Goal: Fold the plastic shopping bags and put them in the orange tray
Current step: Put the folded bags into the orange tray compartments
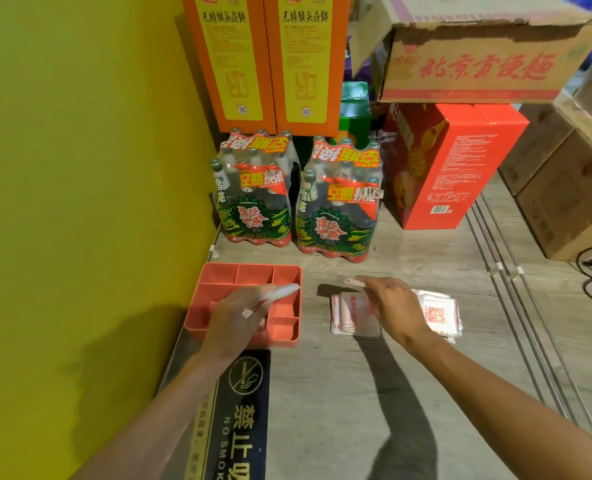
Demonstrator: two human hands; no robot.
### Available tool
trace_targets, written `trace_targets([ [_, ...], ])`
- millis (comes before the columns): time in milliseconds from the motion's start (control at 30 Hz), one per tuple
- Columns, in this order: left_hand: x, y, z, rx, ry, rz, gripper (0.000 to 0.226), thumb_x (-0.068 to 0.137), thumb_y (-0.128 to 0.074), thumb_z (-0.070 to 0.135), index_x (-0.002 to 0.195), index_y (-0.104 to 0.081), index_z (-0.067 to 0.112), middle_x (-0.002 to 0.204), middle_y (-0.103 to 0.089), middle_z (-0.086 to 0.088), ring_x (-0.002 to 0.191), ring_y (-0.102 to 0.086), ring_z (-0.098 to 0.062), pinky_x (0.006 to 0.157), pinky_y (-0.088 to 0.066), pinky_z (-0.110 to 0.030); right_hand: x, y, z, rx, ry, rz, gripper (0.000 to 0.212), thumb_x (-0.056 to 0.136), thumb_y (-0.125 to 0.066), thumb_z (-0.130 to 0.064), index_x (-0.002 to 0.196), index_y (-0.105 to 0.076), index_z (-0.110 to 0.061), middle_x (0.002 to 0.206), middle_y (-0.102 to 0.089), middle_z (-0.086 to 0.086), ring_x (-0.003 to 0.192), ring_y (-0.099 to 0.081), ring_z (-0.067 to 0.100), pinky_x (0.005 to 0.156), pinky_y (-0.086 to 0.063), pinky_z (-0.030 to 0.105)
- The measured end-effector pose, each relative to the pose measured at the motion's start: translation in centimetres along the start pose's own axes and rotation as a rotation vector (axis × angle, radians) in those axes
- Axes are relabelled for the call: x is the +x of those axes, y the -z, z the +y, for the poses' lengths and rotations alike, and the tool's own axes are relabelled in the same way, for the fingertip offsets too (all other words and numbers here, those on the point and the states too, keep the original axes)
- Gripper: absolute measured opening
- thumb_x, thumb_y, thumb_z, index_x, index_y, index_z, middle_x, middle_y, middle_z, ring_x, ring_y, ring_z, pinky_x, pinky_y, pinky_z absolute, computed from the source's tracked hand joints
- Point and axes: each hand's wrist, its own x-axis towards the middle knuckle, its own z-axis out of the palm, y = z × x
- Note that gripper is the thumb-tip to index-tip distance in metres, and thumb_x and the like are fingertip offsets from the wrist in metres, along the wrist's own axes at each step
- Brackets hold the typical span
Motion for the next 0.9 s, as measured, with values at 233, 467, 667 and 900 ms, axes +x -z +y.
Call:
trace_targets([
  [233, -0.3, 4.8, -1.7, -0.112, 0.160, 0.139, 0.031, 0.091, -0.070, 0.022, 0.113, -0.064, 0.044, 0.098, -0.066, 0.027, 0.090, -0.062, 0.004, 0.071, -0.047, -0.012, 3.2, 0.6, -4.7, 0.429, -0.066, -0.028, 0.031, 0.102, -0.057, -0.023, 0.132, -0.062, -0.020, 0.116, -0.071, 0.001, 0.099, -0.065, 0.020, 0.081, -0.055, 0.038],
  [467, -1.3, 8.0, -3.8, -0.135, 0.209, 0.243, 0.018, 0.092, -0.069, 0.023, 0.111, -0.073, 0.023, 0.087, -0.068, 0.018, 0.081, -0.060, 0.016, 0.063, -0.042, -0.004, 8.1, -2.9, -10.8, 0.595, -0.001, -0.058, 0.026, 0.101, -0.059, -0.023, 0.125, -0.065, -0.017, 0.112, -0.069, -0.006, 0.100, -0.062, 0.010, 0.085, -0.055, 0.036],
  [667, -1.8, 9.5, -6.3, -0.119, 0.252, 0.302, 0.021, 0.090, -0.073, 0.011, 0.110, -0.074, 0.006, 0.090, -0.072, -0.001, 0.078, -0.055, 0.009, 0.065, -0.038, 0.000, 11.2, -6.6, -13.5, 0.698, -0.089, -0.088, 0.023, 0.100, -0.060, -0.017, 0.122, -0.066, -0.018, 0.112, -0.070, -0.003, 0.103, -0.065, 0.014, 0.087, -0.057, 0.041],
  [900, -1.3, 10.2, -6.2, -0.127, 0.157, 0.326, 0.009, 0.090, -0.072, 0.008, 0.092, -0.070, 0.000, 0.089, -0.059, 0.006, 0.065, -0.051, 0.006, 0.060, -0.036, -0.003, 12.2, -8.2, -14.0, 0.406, 0.016, -0.173, 0.041, 0.099, -0.060, -0.016, 0.139, -0.059, -0.025, 0.126, -0.070, 0.001, 0.109, -0.066, 0.020, 0.094, -0.055, 0.044],
])
